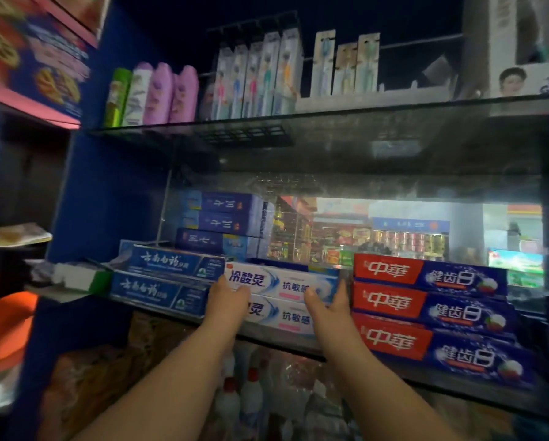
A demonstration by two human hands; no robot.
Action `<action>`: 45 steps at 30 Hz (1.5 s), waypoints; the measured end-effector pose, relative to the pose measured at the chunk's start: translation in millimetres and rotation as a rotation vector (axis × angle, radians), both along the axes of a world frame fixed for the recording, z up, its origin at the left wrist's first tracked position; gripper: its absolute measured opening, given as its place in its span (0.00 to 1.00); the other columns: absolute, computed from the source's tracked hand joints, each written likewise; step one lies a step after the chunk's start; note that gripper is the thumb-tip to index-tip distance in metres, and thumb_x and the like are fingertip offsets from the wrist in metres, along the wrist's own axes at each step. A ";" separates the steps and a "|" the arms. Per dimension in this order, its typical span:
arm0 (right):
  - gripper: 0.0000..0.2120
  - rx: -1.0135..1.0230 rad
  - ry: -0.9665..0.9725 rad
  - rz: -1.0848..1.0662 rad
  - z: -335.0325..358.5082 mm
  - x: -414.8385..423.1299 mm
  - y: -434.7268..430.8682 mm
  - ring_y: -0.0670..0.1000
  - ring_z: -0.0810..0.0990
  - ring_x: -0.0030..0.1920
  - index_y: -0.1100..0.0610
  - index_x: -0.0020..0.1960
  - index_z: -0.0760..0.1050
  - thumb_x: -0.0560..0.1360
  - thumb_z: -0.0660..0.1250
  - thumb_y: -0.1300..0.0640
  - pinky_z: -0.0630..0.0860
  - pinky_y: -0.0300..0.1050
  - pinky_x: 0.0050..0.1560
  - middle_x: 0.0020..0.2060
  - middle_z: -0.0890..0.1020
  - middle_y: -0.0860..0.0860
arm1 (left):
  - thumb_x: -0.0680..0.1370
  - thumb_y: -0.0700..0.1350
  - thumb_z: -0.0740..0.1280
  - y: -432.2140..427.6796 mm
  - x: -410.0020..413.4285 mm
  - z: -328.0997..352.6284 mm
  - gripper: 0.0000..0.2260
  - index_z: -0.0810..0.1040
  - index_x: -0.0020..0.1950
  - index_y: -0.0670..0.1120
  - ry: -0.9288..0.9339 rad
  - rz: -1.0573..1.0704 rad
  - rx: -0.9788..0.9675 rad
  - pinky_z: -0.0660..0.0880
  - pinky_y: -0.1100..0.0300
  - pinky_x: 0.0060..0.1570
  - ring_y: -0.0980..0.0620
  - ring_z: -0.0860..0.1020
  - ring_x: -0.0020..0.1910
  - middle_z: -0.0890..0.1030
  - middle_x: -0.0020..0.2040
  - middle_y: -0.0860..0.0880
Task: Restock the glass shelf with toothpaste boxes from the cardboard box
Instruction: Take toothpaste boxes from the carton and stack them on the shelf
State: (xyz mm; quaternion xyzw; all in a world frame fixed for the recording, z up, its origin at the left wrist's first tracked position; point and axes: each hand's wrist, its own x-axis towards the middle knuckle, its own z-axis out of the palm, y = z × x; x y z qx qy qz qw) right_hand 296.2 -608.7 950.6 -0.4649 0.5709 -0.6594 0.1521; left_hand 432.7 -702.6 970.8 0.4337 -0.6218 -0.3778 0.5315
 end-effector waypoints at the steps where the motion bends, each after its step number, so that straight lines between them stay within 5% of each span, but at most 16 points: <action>1: 0.53 -0.003 -0.015 -0.001 -3.4 -10.7 -10.6 0.56 0.70 0.69 0.38 0.75 0.46 0.56 0.64 0.27 0.72 0.60 0.65 0.74 0.63 0.48 | 0.77 0.42 0.62 -3.3 -1.4 0.5 0.14 0.71 0.62 0.41 -0.002 -0.014 0.017 0.73 0.54 0.51 0.41 0.76 0.55 0.76 0.59 0.41; 4: 0.45 0.001 -0.058 -0.033 2.5 -6.2 -7.0 0.57 0.78 0.61 0.38 0.74 0.51 0.63 0.68 0.34 0.79 0.59 0.55 0.69 0.69 0.51 | 0.77 0.40 0.62 -2.9 -8.1 0.1 0.13 0.70 0.62 0.40 -0.035 -0.008 0.003 0.71 0.58 0.45 0.46 0.74 0.51 0.75 0.58 0.44; 6: 0.32 -0.004 -0.042 -0.064 2.4 -4.1 -6.5 0.55 0.82 0.53 0.42 0.73 0.56 0.75 0.67 0.47 0.83 0.55 0.48 0.65 0.73 0.52 | 0.76 0.40 0.62 -4.8 -12.1 -3.2 0.17 0.69 0.65 0.40 -0.109 0.025 -0.041 0.72 0.56 0.51 0.45 0.73 0.55 0.71 0.63 0.44; 8: 0.28 -0.048 0.156 -0.158 2.6 -4.1 -8.3 0.53 0.79 0.58 0.40 0.72 0.55 0.77 0.65 0.52 0.82 0.55 0.49 0.68 0.69 0.52 | 0.76 0.42 0.62 -8.6 -14.3 -8.6 0.22 0.65 0.70 0.41 -0.192 0.034 -0.078 0.70 0.53 0.63 0.43 0.70 0.64 0.65 0.70 0.43; 12: 0.29 -0.069 0.712 -0.391 25.6 -4.1 -13.1 0.54 0.58 0.75 0.42 0.74 0.52 0.79 0.61 0.56 0.71 0.58 0.67 0.76 0.52 0.46 | 0.79 0.53 0.59 -1.3 -22.5 -25.8 0.32 0.49 0.79 0.45 -0.537 0.110 -0.228 0.52 0.50 0.76 0.46 0.45 0.78 0.42 0.79 0.46; 15: 0.25 0.226 1.140 -0.562 47.9 -6.4 -19.0 0.57 0.51 0.76 0.48 0.76 0.55 0.81 0.57 0.51 0.53 0.59 0.75 0.76 0.58 0.52 | 0.80 0.60 0.50 3.4 -29.1 -35.9 0.33 0.45 0.79 0.45 -0.700 0.199 -0.340 0.45 0.49 0.76 0.46 0.41 0.78 0.41 0.79 0.44; 18: 0.25 0.532 1.276 -0.585 58.5 -8.1 -27.9 0.60 0.56 0.74 0.46 0.75 0.56 0.80 0.58 0.48 0.48 0.67 0.72 0.72 0.66 0.54 | 0.80 0.61 0.47 1.7 -28.7 -38.7 0.32 0.44 0.79 0.45 -0.745 0.197 -0.353 0.42 0.49 0.76 0.47 0.41 0.78 0.41 0.79 0.45; 21: 0.21 0.666 1.260 -0.546 71.1 -8.8 -30.9 0.59 0.66 0.69 0.43 0.73 0.61 0.80 0.58 0.47 0.52 0.67 0.71 0.66 0.72 0.54 | 0.80 0.60 0.47 1.9 -28.0 -40.5 0.32 0.45 0.79 0.45 -0.738 0.205 -0.376 0.41 0.50 0.75 0.48 0.42 0.78 0.43 0.79 0.45; 26: 0.21 0.660 1.250 -0.550 81.5 -24.7 -36.7 0.61 0.68 0.68 0.39 0.74 0.59 0.82 0.52 0.46 0.58 0.59 0.72 0.67 0.72 0.57 | 0.81 0.58 0.46 1.5 -29.0 -40.1 0.31 0.45 0.79 0.45 -0.746 0.212 -0.373 0.41 0.50 0.76 0.48 0.43 0.78 0.43 0.79 0.45; 30: 0.19 0.694 1.308 -0.566 74.9 -34.7 -51.9 0.59 0.75 0.59 0.42 0.72 0.62 0.82 0.51 0.46 0.71 0.56 0.62 0.61 0.76 0.57 | 0.81 0.58 0.46 2.3 -28.4 -40.5 0.30 0.45 0.79 0.45 -0.759 0.216 -0.377 0.40 0.51 0.75 0.48 0.43 0.78 0.43 0.79 0.45; 38: 0.20 0.692 1.292 -0.536 74.0 -36.4 -54.1 0.59 0.75 0.60 0.45 0.74 0.61 0.82 0.51 0.48 0.71 0.56 0.62 0.62 0.75 0.57 | 0.80 0.57 0.47 2.8 -27.3 -40.1 0.30 0.45 0.79 0.45 -0.763 0.206 -0.382 0.41 0.51 0.75 0.48 0.44 0.78 0.43 0.79 0.45; 41: 0.20 0.667 1.266 -0.532 72.6 -36.2 -51.0 0.59 0.71 0.65 0.46 0.74 0.61 0.82 0.50 0.48 0.65 0.59 0.67 0.65 0.74 0.56 | 0.80 0.57 0.47 3.0 -26.8 -40.1 0.30 0.45 0.79 0.45 -0.763 0.204 -0.387 0.41 0.51 0.75 0.49 0.45 0.78 0.43 0.79 0.45; 45: 0.24 0.589 1.304 -0.565 67.4 -26.7 -40.3 0.59 0.49 0.77 0.48 0.77 0.54 0.82 0.54 0.52 0.43 0.65 0.74 0.76 0.60 0.53 | 0.80 0.57 0.47 2.4 -26.6 -40.9 0.31 0.45 0.79 0.45 -0.766 0.199 -0.376 0.41 0.51 0.75 0.49 0.45 0.78 0.43 0.79 0.45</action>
